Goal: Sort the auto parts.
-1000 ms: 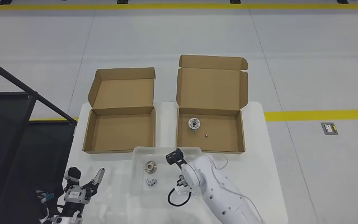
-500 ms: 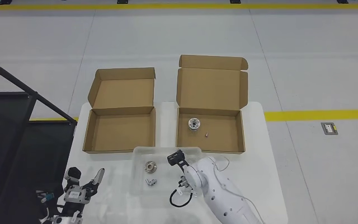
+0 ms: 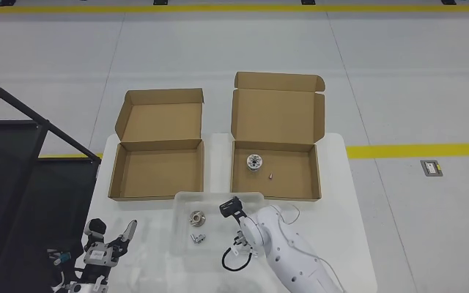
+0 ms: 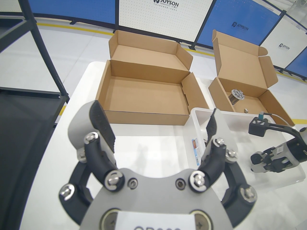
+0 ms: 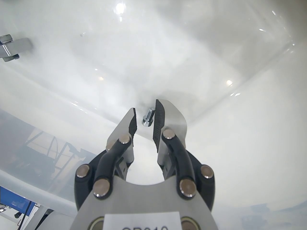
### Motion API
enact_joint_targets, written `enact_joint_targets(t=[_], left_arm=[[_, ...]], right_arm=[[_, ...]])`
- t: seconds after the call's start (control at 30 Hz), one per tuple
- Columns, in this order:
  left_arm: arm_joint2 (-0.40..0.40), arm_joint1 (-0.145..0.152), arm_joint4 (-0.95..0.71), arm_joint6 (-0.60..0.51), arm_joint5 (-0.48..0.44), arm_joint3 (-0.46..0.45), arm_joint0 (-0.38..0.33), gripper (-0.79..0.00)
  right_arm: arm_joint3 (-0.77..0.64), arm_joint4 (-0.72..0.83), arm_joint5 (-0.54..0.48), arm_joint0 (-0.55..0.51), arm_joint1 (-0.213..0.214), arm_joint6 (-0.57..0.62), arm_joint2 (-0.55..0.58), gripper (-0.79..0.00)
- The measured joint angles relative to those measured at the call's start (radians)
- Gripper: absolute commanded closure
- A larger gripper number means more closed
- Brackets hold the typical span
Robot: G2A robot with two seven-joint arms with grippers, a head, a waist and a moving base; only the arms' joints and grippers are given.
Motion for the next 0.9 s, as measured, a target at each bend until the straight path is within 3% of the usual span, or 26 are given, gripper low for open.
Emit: enact_joint_targets(t=[0.6,0.7,0.83,0.9], left_arm=[[0.000,0.000,0.000,0.000,0.000,0.000,0.000,-0.785],[0.000,0.000,0.000,0.000,0.000,0.000,0.000,-0.785],[0.000,0.000,0.000,0.000,0.000,0.000,0.000,-0.785],[0.000,0.000,0.000,0.000,0.000,0.000,0.000,-0.785]], right_arm=[[0.060,0.003,0.000,0.031,-0.011,-0.012,-0.014,-0.246],[0.076,0.009,0.001,0.039,-0.013,-0.016,-0.015,-0.206],[0.092,0.018,0.003,0.046,-0.017,-0.021,-0.015,0.000],[0.091,0.025,0.002,0.046,-0.017,-0.028,-0.013,0.000]])
